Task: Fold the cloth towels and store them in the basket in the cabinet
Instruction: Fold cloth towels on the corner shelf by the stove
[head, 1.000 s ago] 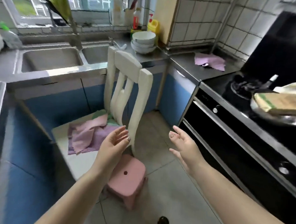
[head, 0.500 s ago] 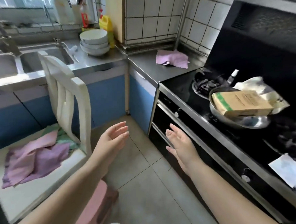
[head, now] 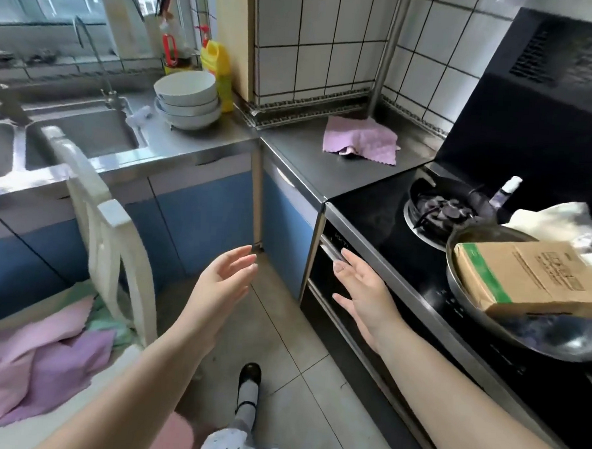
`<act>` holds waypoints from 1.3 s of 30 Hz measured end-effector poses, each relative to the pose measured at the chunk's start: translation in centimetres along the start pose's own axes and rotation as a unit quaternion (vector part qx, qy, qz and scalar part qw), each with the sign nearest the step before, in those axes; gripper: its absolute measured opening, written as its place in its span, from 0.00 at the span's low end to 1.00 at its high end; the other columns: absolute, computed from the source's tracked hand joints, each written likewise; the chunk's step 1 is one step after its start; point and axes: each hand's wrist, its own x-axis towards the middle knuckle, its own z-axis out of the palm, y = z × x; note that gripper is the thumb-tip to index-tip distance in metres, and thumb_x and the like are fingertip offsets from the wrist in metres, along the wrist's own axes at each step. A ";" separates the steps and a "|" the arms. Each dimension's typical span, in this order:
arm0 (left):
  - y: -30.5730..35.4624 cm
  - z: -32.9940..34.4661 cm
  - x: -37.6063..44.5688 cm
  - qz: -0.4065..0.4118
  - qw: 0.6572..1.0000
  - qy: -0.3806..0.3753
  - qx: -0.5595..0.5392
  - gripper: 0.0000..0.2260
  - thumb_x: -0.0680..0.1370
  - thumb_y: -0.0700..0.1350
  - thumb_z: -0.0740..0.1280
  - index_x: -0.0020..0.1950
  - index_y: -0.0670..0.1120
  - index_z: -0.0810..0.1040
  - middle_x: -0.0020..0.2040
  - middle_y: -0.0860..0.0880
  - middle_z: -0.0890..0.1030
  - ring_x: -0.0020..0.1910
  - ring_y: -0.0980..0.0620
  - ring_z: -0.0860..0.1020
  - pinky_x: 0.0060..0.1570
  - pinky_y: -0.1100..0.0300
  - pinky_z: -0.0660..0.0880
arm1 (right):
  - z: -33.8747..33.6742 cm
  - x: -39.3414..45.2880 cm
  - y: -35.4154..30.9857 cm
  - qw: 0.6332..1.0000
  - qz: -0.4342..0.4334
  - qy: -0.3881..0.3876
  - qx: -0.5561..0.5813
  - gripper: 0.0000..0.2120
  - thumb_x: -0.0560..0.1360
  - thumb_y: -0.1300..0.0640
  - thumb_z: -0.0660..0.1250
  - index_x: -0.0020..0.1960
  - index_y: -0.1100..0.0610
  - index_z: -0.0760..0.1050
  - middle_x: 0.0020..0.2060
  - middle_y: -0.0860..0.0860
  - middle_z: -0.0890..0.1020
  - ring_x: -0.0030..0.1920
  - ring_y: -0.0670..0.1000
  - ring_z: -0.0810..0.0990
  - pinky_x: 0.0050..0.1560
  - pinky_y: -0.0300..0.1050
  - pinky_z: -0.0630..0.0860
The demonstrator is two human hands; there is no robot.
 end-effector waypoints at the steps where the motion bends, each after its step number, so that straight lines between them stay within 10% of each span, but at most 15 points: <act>1: 0.4 0.2 1.3 0.000 1.000 -0.001 -0.003 0.15 0.78 0.46 0.66 0.64 0.56 0.73 0.60 0.57 0.78 0.60 0.59 0.76 0.61 0.57 0.73 | 0.1 1.1 -0.4 1.000 -0.001 -0.003 0.006 0.23 0.79 0.56 0.62 0.72 0.51 0.63 0.61 0.47 0.73 0.58 0.43 0.73 0.68 0.52 0.68; 31: 9.5 14.3 53.8 -0.039 0.974 -0.206 0.085 0.15 0.78 0.40 0.65 0.65 0.48 0.73 0.60 0.51 0.79 0.56 0.57 0.77 0.57 0.61 0.71 | -8.0 47.6 -12.0 0.977 0.016 0.203 0.059 0.22 0.78 0.57 0.63 0.71 0.49 0.66 0.65 0.47 0.73 0.61 0.44 0.72 0.66 0.50 0.70; 39: 7.4 18.5 61.9 -0.061 0.949 -0.255 0.176 0.14 0.77 0.41 0.67 0.62 0.49 0.75 0.57 0.52 0.80 0.53 0.62 0.77 0.42 0.77 0.72 | -14.1 56.4 -10.0 0.976 0.040 0.213 -0.028 0.21 0.77 0.60 0.64 0.70 0.56 0.68 0.68 0.51 0.72 0.66 0.47 0.71 0.69 0.44 0.64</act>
